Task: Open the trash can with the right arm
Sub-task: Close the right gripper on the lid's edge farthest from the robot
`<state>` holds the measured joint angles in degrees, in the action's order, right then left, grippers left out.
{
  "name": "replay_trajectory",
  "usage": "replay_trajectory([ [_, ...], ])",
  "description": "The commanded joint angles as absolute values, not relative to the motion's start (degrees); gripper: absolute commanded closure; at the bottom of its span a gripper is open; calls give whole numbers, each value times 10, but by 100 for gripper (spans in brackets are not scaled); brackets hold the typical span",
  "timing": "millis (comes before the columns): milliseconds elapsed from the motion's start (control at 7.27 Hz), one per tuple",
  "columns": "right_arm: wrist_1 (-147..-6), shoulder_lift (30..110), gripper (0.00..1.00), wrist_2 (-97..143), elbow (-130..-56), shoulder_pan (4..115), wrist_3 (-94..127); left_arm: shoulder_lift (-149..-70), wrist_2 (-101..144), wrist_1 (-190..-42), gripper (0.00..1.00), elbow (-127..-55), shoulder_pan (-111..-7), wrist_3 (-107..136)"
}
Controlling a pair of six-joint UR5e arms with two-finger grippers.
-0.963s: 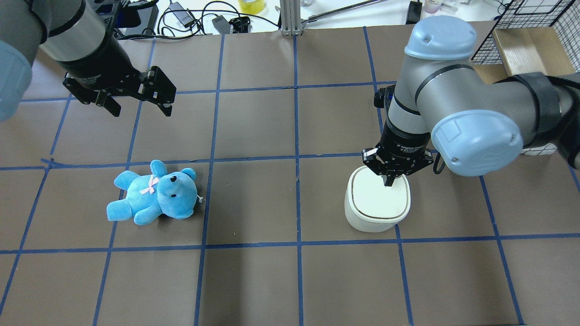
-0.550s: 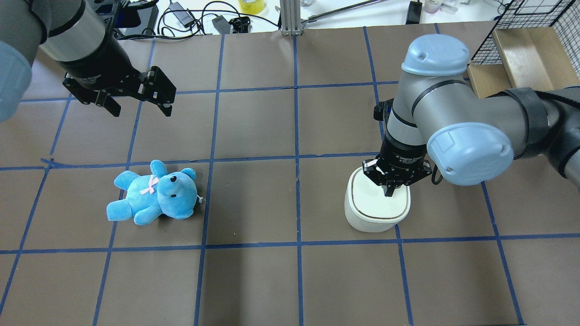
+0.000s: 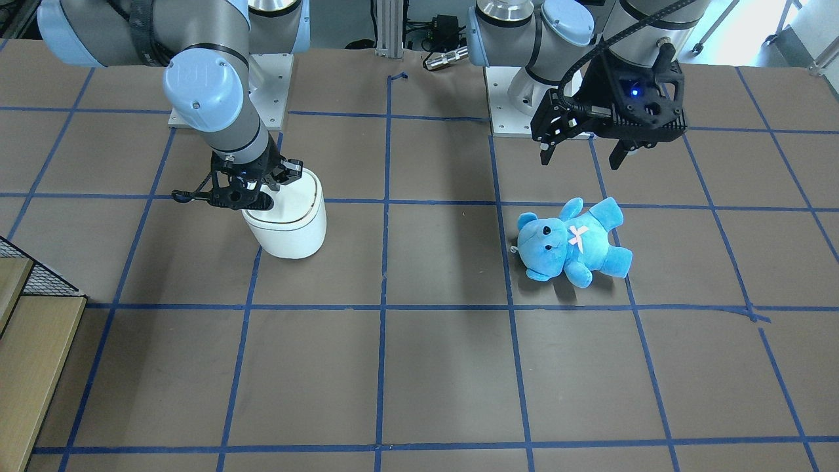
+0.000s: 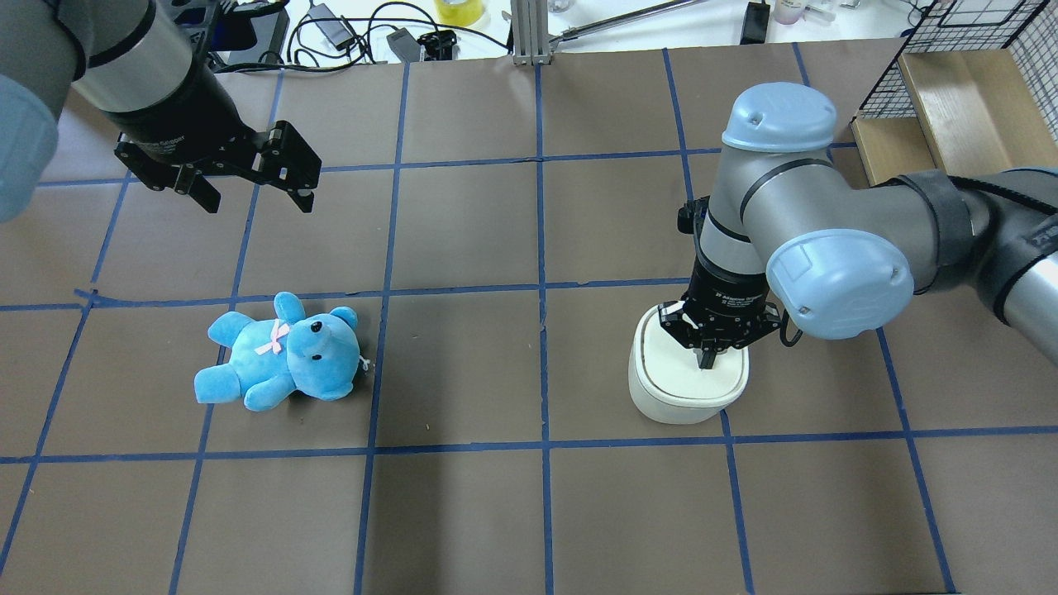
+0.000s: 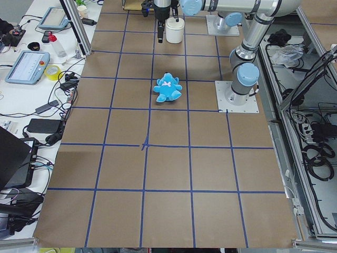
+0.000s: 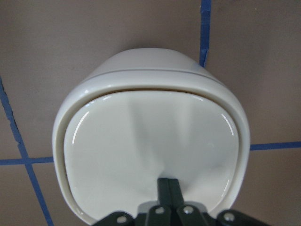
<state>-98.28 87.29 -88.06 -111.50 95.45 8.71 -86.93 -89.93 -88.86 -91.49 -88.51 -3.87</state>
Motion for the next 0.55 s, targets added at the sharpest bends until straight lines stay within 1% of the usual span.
replay_trajectory([
  [0,-973,879,100,-886,-1101,955,117,-869,-900,-889,0,-915,-885,-39],
  [138,-956,880,100,-882,-1085,956,123,-869,-899,-889,0,-915,-885,-39],
  [412,-867,882,100,-881,-1016,956,123,-869,-899,-889,0,-915,-885,-39],
])
